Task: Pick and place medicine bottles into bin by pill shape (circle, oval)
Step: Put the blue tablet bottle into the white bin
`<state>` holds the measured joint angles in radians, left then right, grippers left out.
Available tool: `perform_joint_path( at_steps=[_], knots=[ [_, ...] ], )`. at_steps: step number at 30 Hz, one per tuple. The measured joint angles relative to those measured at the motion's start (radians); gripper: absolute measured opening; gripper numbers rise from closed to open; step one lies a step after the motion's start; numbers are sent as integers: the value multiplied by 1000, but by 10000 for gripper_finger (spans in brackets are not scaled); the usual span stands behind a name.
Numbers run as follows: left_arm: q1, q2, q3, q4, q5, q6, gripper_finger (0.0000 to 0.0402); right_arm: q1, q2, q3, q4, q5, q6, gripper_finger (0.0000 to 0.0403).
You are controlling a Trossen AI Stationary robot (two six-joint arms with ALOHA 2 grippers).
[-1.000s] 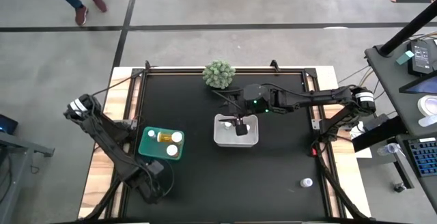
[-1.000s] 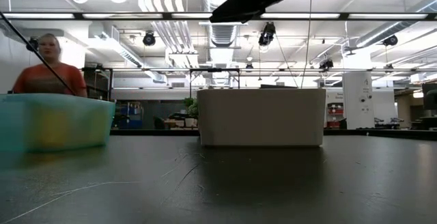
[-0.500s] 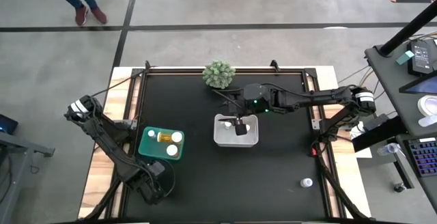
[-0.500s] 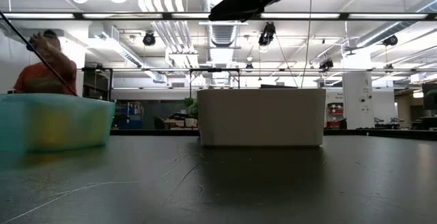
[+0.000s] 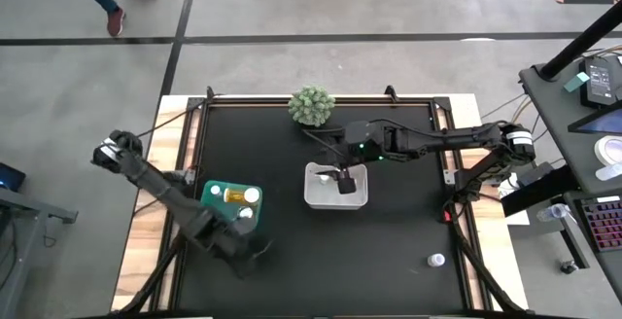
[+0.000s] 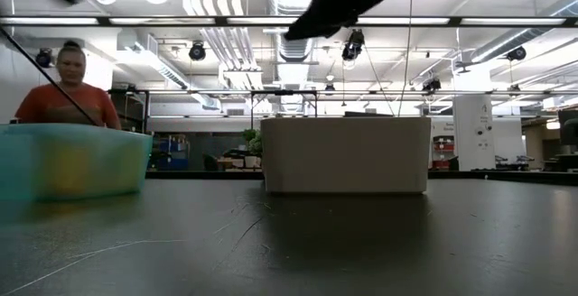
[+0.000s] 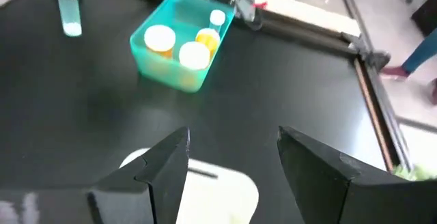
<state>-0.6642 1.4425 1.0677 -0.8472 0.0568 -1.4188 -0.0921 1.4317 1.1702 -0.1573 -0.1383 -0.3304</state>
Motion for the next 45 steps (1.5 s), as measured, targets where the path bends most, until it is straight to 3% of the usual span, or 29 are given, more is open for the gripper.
perform_joint_path(
  at_steps=[10, 17, 25, 37, 45],
  knots=[
    [351, 125, 200, 1, -12, 605, 97, 0, -45, 0, -290, 8, 62, 215],
    [439, 328, 320, -98, 67, 849, 97, -2, -139, -39, -339, 9, 120, 215],
    [452, 396, 391, -148, 65, 929, 97, -2, -242, -124, -276, 9, 176, 215],
    [456, 396, 358, -142, 36, 937, 99, -2, -265, -173, -246, 9, 244, 215],
    [456, 396, 317, -71, 34, 954, 126, -2, -265, -173, -231, 9, 250, 215]
  ],
)
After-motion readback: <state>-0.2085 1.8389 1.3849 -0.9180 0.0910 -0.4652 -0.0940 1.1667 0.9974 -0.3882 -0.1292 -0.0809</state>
